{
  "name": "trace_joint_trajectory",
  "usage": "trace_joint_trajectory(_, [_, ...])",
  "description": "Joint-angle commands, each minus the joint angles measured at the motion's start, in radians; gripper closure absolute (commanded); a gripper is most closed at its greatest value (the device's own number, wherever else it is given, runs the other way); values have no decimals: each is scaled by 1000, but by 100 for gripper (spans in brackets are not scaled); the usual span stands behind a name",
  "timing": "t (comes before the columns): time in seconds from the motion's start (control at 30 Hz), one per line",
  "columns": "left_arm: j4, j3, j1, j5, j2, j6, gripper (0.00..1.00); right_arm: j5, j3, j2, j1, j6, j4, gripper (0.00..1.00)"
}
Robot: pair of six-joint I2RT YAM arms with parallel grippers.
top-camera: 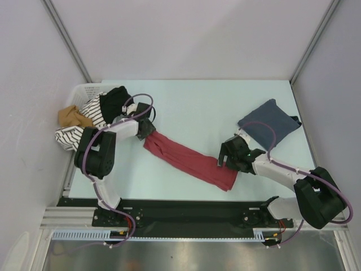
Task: Fold and stack the tank tops
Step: Fold the tank top
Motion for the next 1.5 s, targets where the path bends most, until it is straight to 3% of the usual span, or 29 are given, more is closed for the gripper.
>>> trace_joint_trajectory(0.0, [-55,157,-26,100,127,116,53,-31,-43,14,89,91,-39,6])
trace_joint_trajectory(0.2, [-133,488,-87,145,336,167,74,-29,-29,-14,232,189,-53,6])
trace_joint_trajectory(0.37, [-15,669,-116,298,466,174,85,-77,9,10,371,246,31,7])
trace_joint_trajectory(0.53, [3,960,-141,381,645,151,90,-129,101,170,433,252,102,7])
trace_joint_trajectory(0.73, [173,1180,-135,438,776,81,91,-196,189,282,486,235,183,7])
trace_joint_trajectory(0.9, [260,1257,-112,384,842,17,93,-241,174,300,500,261,223,7])
trace_joint_trajectory(0.93, [279,1257,-106,386,847,3,99,-240,169,299,506,268,223,7])
trace_joint_trajectory(1.0, [307,1260,-86,398,857,-33,100,-232,155,290,528,284,225,7])
trace_joint_trajectory(1.1, [339,1274,-67,439,851,-33,60,-212,129,264,558,311,225,6])
trace_joint_trajectory(1.13, [332,1272,-66,445,842,-28,28,-185,123,255,563,315,219,6])
trace_joint_trajectory(1.23, [324,1222,-63,459,781,18,1,-163,103,213,560,312,188,5])
trace_joint_trajectory(1.47, [273,1030,-58,421,558,149,0,-100,134,87,494,233,61,4])
